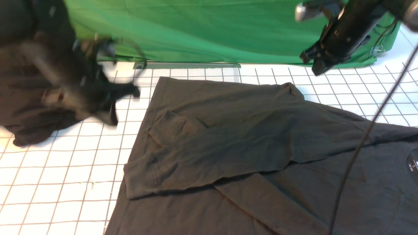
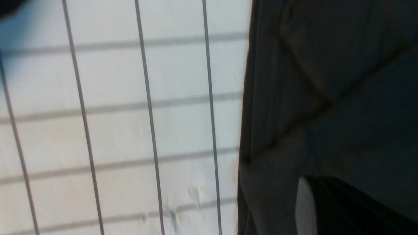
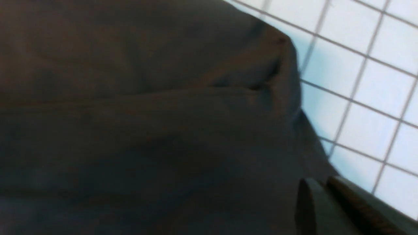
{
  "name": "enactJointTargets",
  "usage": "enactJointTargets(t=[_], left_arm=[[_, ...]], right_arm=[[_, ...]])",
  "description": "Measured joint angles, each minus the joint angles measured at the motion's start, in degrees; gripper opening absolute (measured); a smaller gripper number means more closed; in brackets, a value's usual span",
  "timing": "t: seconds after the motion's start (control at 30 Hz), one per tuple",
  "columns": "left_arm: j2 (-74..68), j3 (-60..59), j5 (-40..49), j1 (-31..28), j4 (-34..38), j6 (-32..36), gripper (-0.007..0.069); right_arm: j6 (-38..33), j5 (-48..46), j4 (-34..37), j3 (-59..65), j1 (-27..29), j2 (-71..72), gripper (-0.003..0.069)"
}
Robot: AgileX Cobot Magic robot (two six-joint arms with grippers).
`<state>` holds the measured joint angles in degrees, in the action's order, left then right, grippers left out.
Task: Fold a long-sleeved shirt over a white checkered tablecloth.
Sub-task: 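Grasp the near edge of the shirt at its hem and shoulder corners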
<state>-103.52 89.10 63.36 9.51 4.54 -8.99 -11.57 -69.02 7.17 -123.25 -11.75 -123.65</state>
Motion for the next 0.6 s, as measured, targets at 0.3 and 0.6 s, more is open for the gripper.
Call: enactJointTargets(t=[0.3,0.6], left_arm=[[-28.60,39.49,1.17,-0.30,1.00,2.23,0.0099],[-44.30,57.41,-4.43,1.88,-4.04,3.86,0.0388]], right_arm=[[-1.96,-0.47,2.52,20.79,-0.06,15.66,0.0008],[-2.83,2.24,2.71,34.33,-0.06,28.96,0.0006]])
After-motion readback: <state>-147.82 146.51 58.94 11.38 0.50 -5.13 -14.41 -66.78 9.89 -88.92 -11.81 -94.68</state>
